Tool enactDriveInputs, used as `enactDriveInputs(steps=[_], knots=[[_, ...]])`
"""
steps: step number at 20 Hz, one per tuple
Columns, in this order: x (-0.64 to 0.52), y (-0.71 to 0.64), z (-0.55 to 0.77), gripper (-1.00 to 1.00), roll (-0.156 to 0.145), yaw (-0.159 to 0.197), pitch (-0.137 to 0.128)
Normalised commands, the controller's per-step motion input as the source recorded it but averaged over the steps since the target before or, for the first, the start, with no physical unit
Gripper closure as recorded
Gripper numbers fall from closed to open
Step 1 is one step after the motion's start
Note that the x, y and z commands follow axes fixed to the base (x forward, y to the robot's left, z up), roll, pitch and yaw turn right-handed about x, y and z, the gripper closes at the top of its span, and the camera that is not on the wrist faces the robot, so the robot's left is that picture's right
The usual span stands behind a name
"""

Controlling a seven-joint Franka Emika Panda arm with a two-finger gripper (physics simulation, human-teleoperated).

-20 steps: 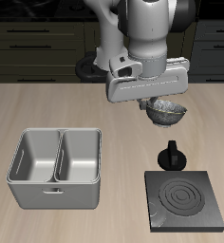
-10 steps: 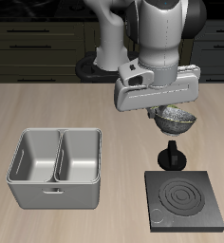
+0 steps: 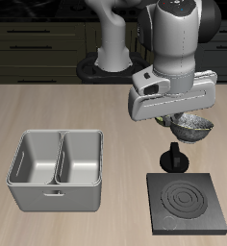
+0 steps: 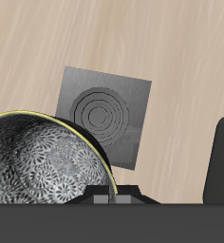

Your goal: Place the black bowl on the flat stove and turn on the flat stove

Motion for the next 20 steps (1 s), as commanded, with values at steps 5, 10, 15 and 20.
enactDriveInputs(steps=[5, 10, 15, 20], knots=[[0.11, 0.19, 0.04, 1.00, 0.041, -0.020, -0.011], [-0.04, 0.20, -0.02, 1.00, 0.032, 0.005, 0.009], [0.01, 0.07, -0.01, 1.00, 0.012, -0.005, 0.005], [0.01, -0.17, 0.01, 1.00, -0.029, -0.013, 0.003]])
